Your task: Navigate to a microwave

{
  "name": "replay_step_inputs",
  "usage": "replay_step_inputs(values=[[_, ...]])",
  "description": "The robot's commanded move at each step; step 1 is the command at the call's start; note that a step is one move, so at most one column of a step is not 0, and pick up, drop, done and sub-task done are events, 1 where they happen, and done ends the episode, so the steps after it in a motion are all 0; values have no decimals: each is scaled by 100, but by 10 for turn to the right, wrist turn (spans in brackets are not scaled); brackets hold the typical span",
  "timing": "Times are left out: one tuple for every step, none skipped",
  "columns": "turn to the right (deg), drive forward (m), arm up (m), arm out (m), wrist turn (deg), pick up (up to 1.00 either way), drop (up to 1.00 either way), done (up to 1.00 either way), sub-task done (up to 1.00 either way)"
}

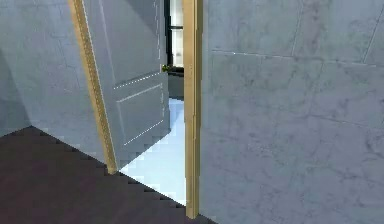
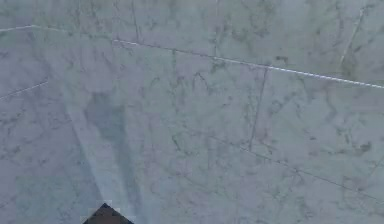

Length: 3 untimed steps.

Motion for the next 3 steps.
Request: replay_step_inputs(values=[[0, 50, 0, 0, 0, 0, 0, 0, 0], [-450, 0, 0, 0, 0, 0, 0, 0, 0], [-120, 0, 0, 0, 0, 0, 0, 0, 0]])
